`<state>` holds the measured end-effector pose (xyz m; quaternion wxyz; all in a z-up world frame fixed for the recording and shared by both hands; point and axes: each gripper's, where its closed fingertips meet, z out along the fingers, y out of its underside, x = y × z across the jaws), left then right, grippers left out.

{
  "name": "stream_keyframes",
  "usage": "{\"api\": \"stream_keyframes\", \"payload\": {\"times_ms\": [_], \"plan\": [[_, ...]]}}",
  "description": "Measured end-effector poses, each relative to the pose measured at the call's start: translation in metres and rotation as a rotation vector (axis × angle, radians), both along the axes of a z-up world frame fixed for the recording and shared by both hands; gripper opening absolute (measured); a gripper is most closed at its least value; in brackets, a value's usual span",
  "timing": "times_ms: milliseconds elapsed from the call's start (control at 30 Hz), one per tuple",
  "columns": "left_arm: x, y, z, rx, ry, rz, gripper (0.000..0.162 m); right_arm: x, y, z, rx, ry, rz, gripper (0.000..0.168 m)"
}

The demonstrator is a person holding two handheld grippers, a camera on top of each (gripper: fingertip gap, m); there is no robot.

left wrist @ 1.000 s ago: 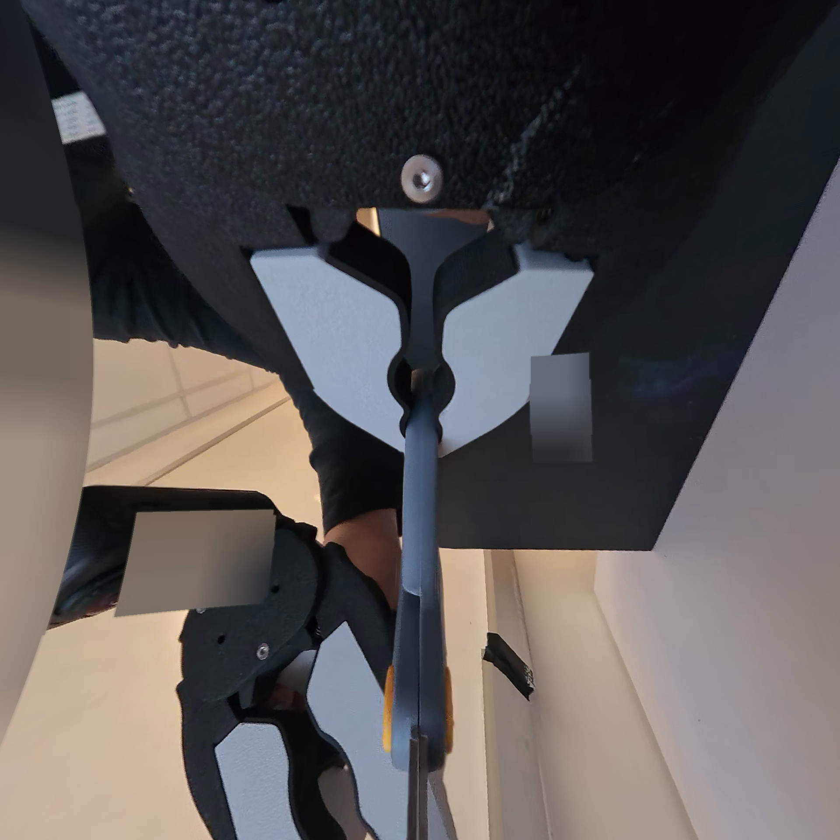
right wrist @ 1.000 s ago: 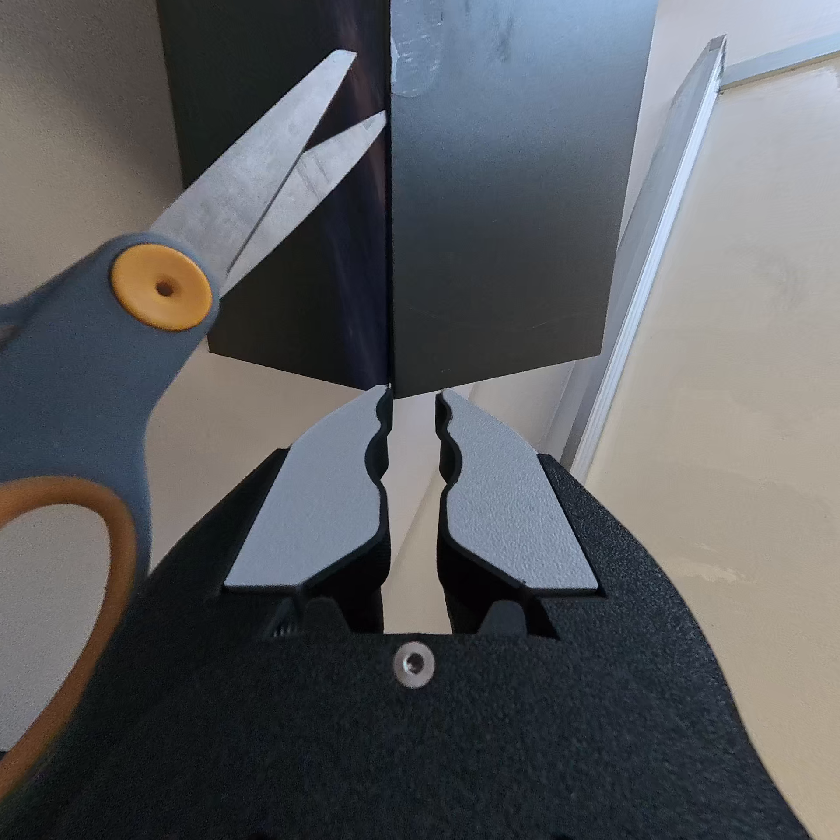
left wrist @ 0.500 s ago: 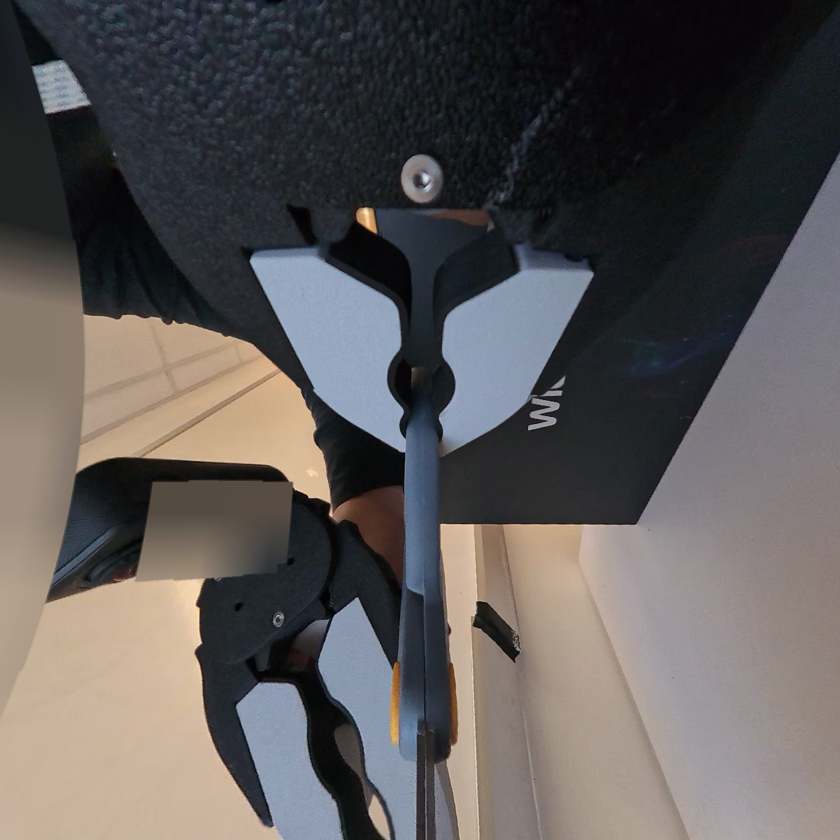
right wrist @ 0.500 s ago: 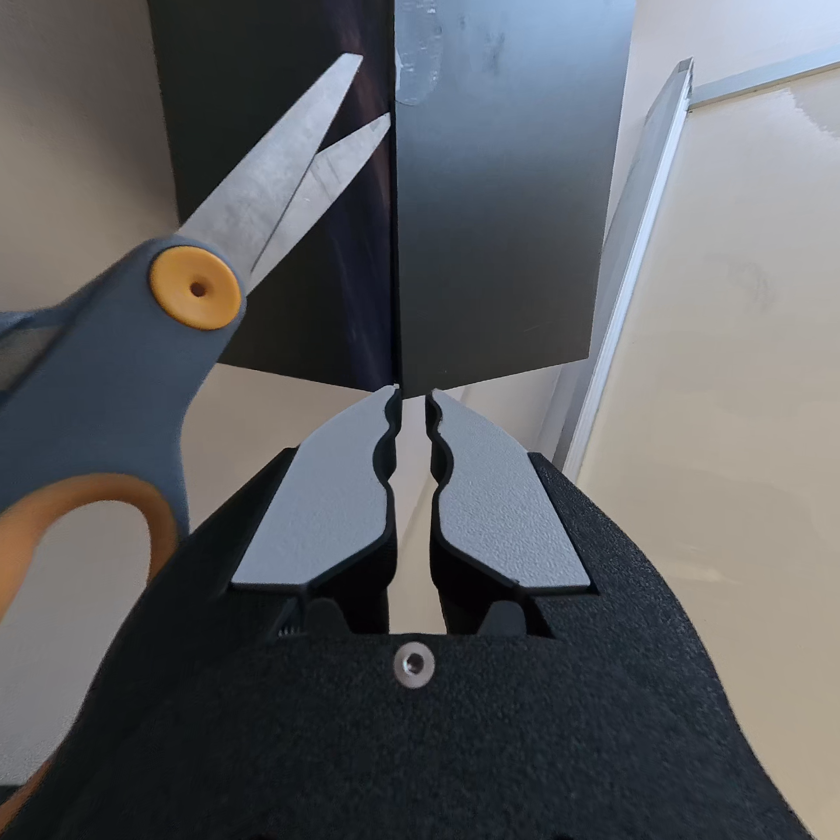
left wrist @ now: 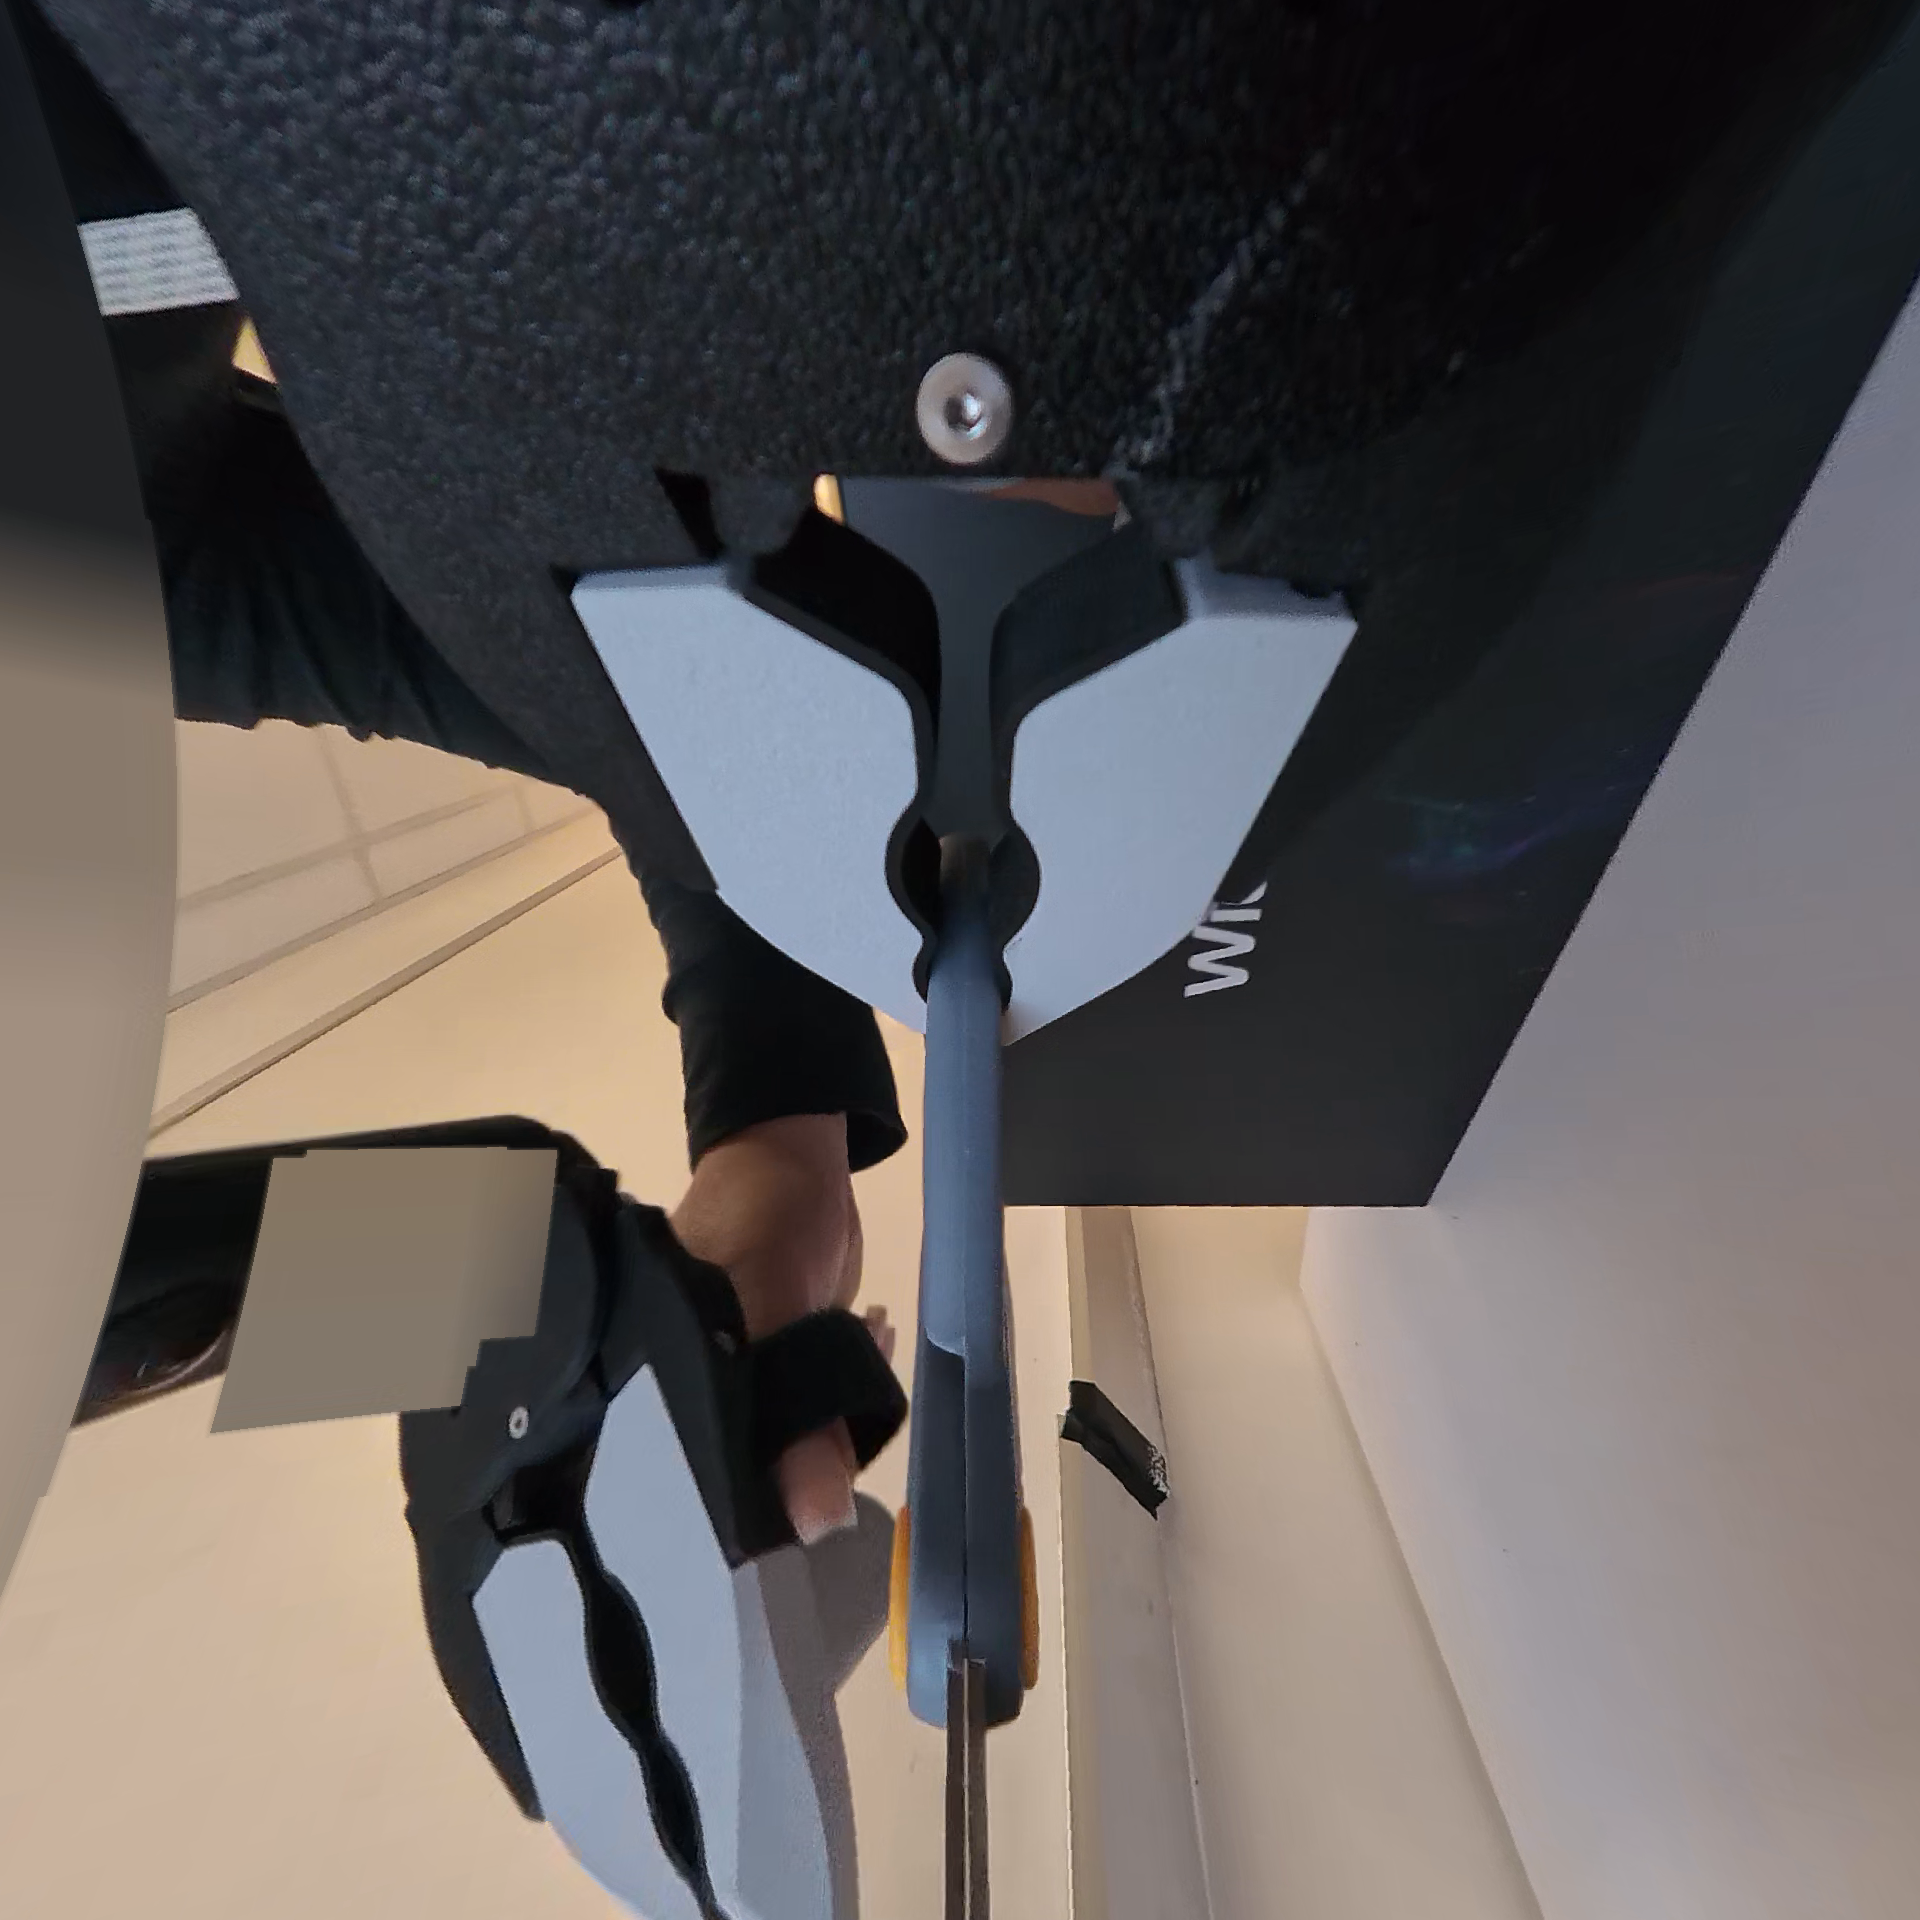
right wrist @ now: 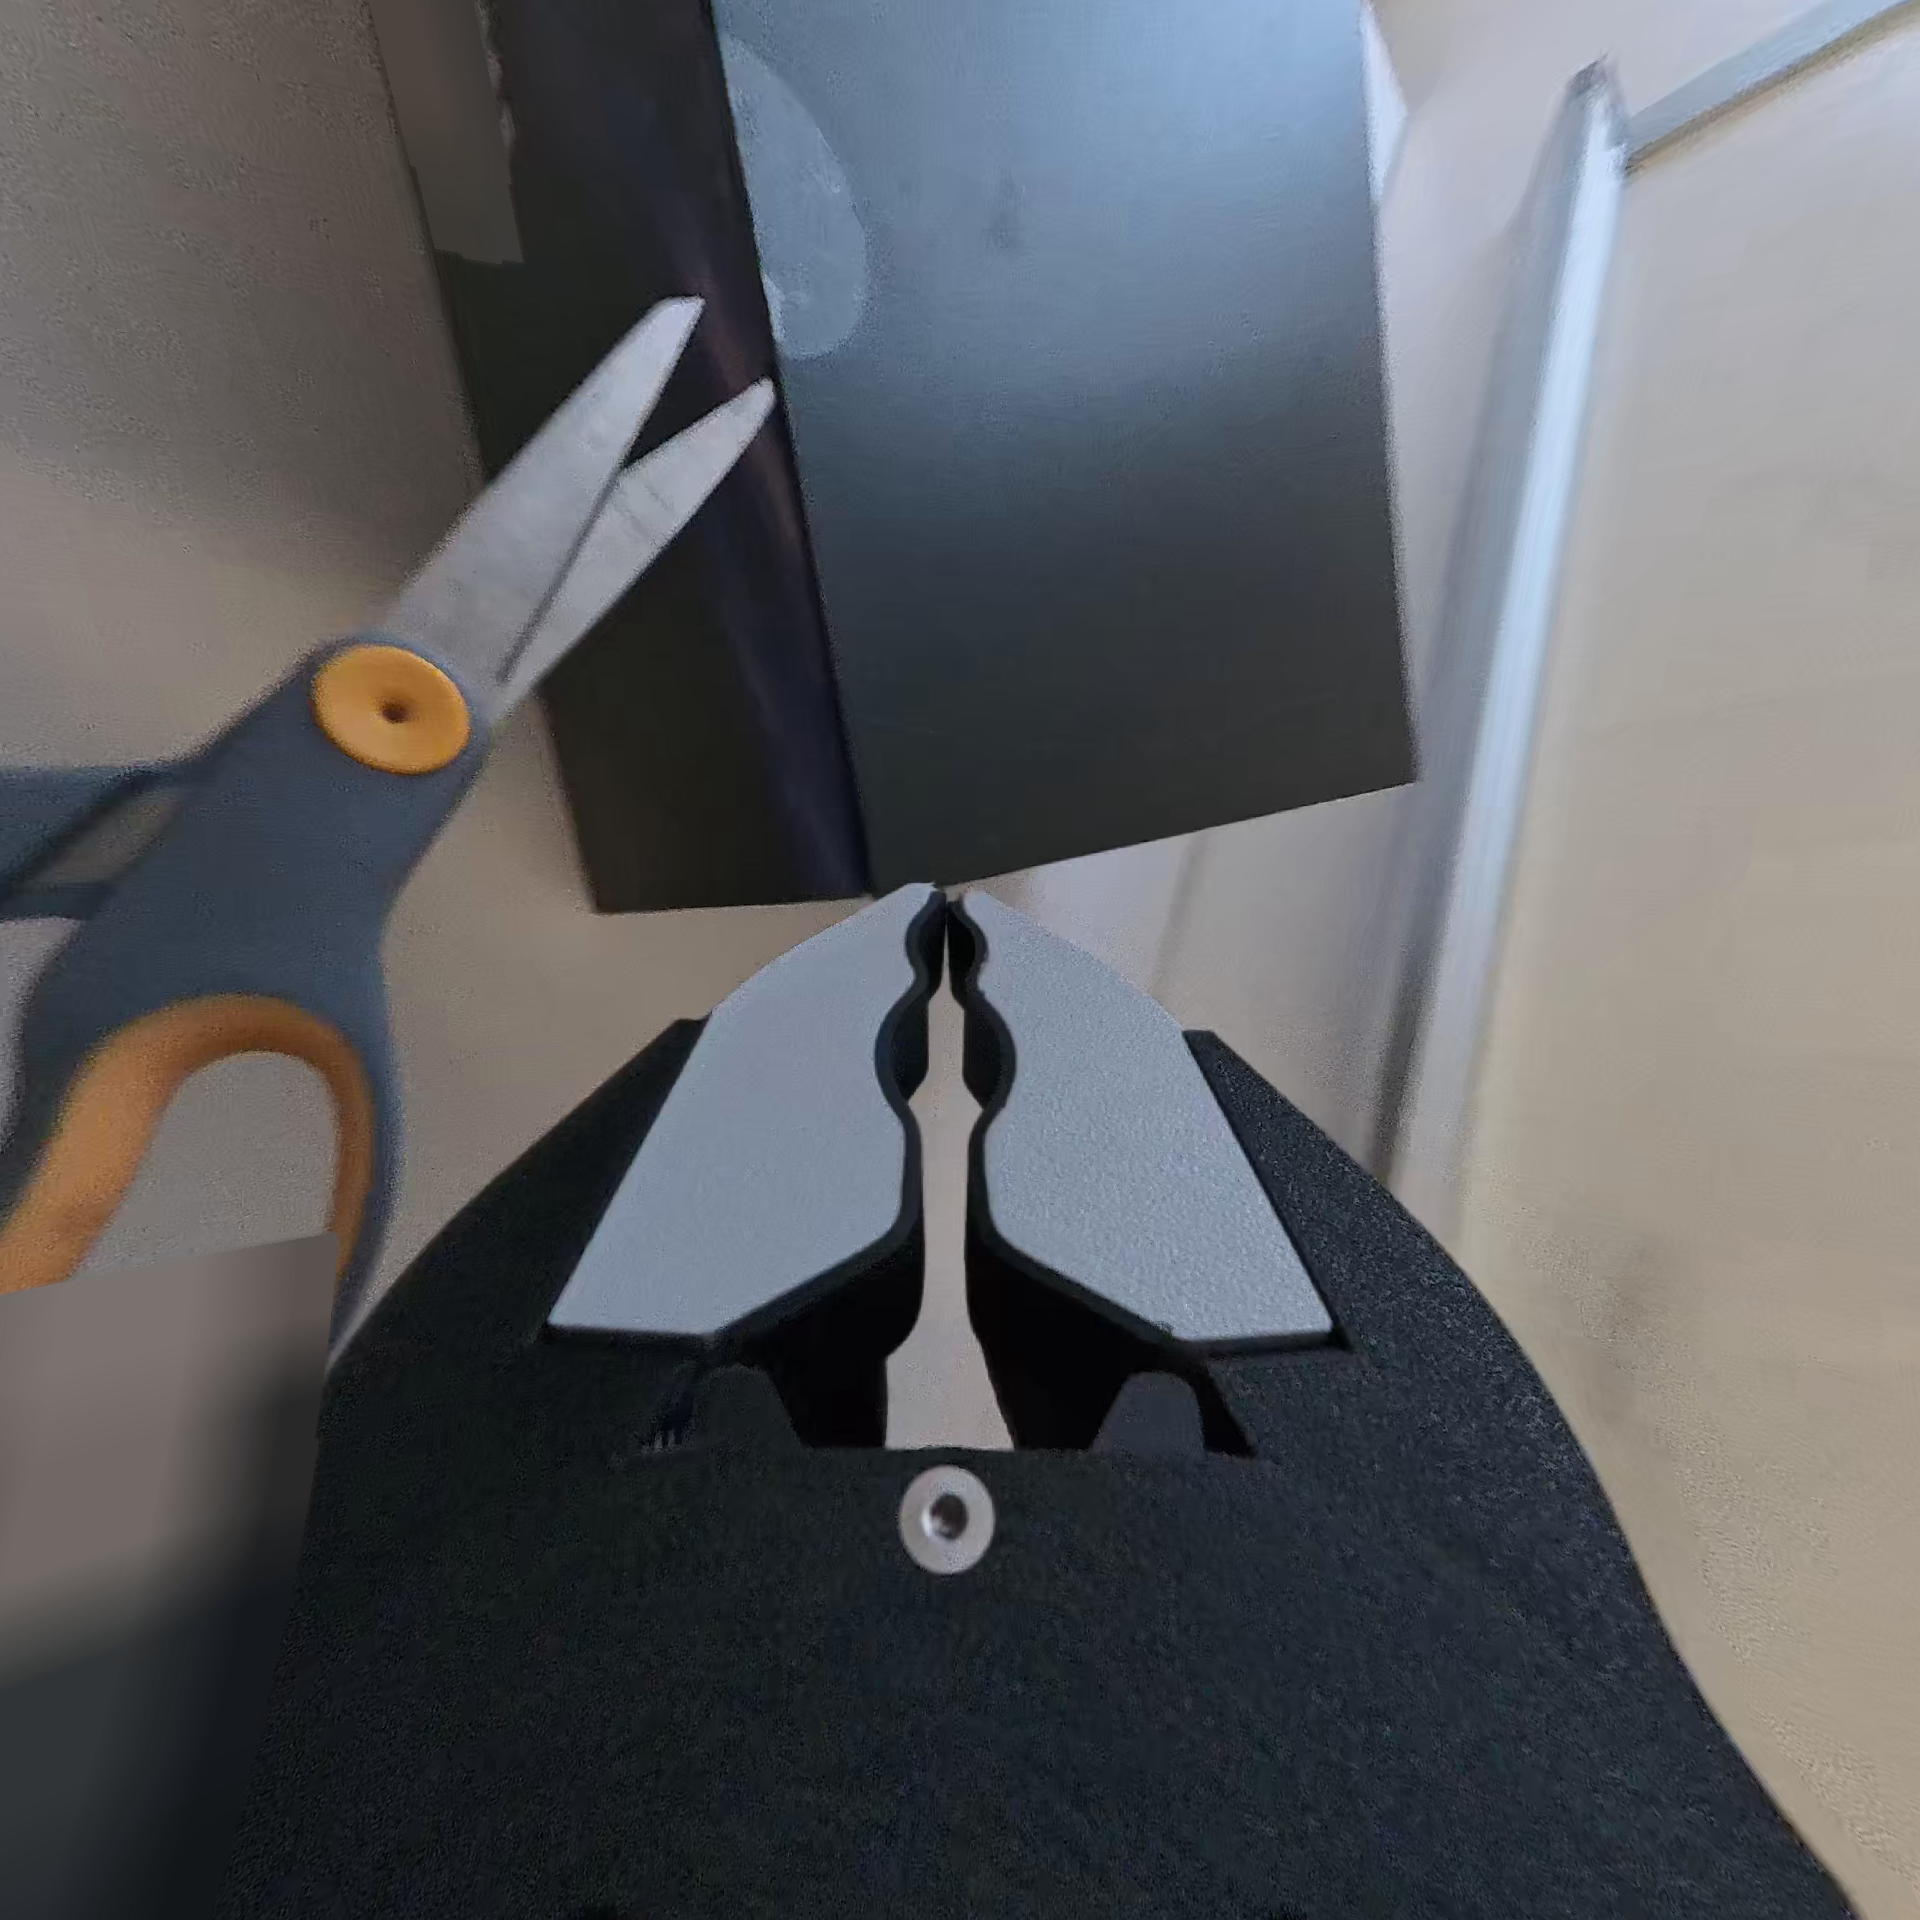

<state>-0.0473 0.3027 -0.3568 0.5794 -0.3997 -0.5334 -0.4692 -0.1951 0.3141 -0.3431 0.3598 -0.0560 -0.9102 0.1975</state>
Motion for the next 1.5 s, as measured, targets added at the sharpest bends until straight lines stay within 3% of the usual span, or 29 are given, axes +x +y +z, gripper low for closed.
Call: {"api": "stream_keyframes", "payload": {"times_ms": [167,300,433,767,1033,1500], "plan": [[0.000,0.000,-0.001,-0.006,0.005,-0.005,0.003,0.044,-0.009,-0.007,-0.289,-0.605,-0.093,0.012],[0.000,0.002,0.001,0.002,0.000,0.000,0.003,0.082,-0.004,-0.002,-0.275,-0.902,-0.167,0.020],[-0.001,0.002,0.001,0.002,0.001,0.001,0.003,0.098,0.025,-0.020,-0.077,-0.867,-0.269,0.016],[-0.001,0.003,0.000,-0.006,0.003,-0.003,0.003,0.108,0.025,-0.039,-0.206,-1.006,-0.417,0.008],[-0.002,0.011,0.001,0.004,0.001,-0.004,0.003,0.092,0.031,-0.037,-0.219,-0.904,-0.439,0.006],[0.000,0.002,0.000,0.006,0.003,-0.006,0.003,0.096,0.028,-0.037,-0.267,-0.930,-0.502,0.006]]}}
